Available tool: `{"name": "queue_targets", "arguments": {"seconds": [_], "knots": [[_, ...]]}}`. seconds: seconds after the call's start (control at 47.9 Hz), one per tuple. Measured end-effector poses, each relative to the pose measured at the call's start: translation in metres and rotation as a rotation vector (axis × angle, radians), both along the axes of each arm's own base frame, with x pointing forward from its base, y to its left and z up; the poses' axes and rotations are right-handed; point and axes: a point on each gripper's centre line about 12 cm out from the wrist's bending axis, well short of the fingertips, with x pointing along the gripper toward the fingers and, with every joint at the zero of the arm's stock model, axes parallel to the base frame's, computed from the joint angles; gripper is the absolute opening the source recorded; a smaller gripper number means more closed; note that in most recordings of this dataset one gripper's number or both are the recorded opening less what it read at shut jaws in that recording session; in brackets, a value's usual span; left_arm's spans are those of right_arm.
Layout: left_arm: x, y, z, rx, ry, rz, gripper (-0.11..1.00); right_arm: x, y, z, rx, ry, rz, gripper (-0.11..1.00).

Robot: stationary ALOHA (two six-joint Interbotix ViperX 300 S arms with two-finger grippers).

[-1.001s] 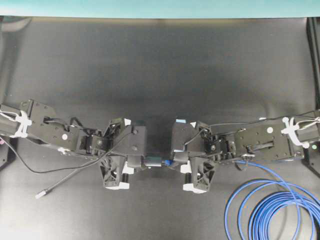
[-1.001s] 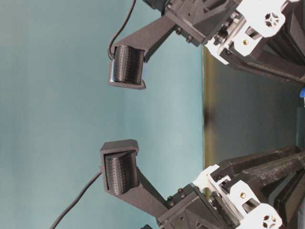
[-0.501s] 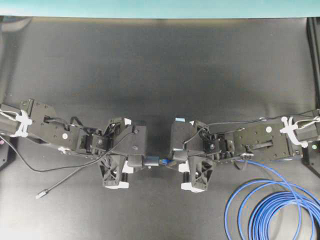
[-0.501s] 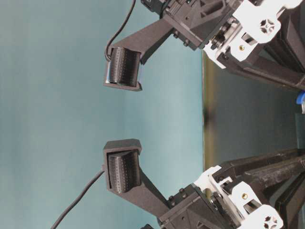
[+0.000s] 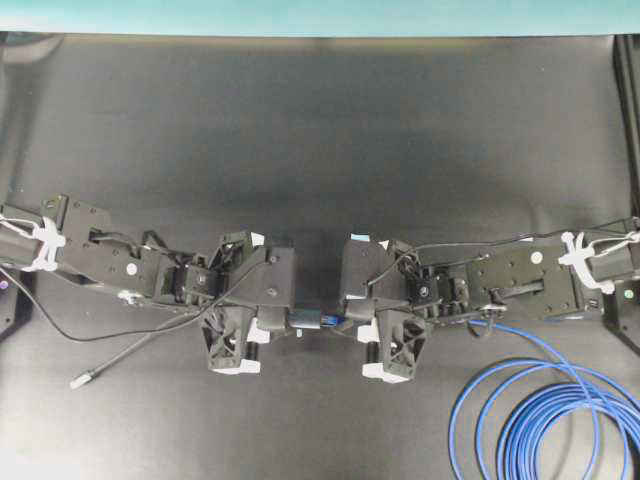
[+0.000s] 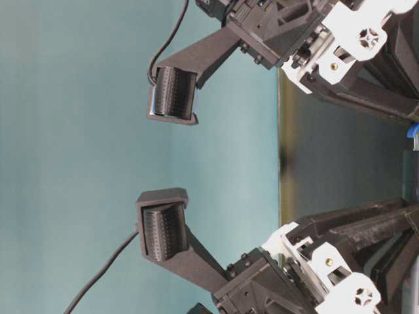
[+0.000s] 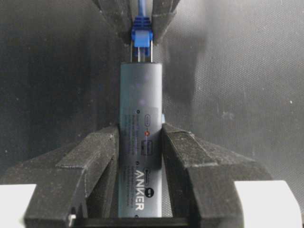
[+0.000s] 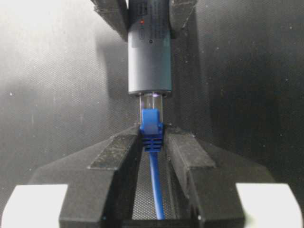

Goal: Insert the LAN cable into the hub.
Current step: 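Push the blue plug with the right gripper into the hub port, then hold the hub and inserted plug steady with both grippers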

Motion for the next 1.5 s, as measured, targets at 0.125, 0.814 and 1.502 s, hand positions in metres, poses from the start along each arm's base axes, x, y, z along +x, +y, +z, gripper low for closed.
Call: {"name": "queue_targets", "arguments": {"seconds": [0.125,0.814,1.502], "knots": [[0.0012,0.0004,0.0018,-0.002,-0.018,0.001,0.28,0.0000,-0.0006,-0.0006,0.001,0.002,-0.003,0.14],[0.0014,0.0023,-0.0025,-0.004,-0.007,0.007,0.28,0.0086,-0.0024,-0.0012,0.000,0.002,-0.009,0.13],[-0.0029,0.0037,-0.0062,-0.020,0.001,0.021,0.28,0.0091,-0.0048,-0.0017,-0.002,0.012,-0.013,0.18]]}}
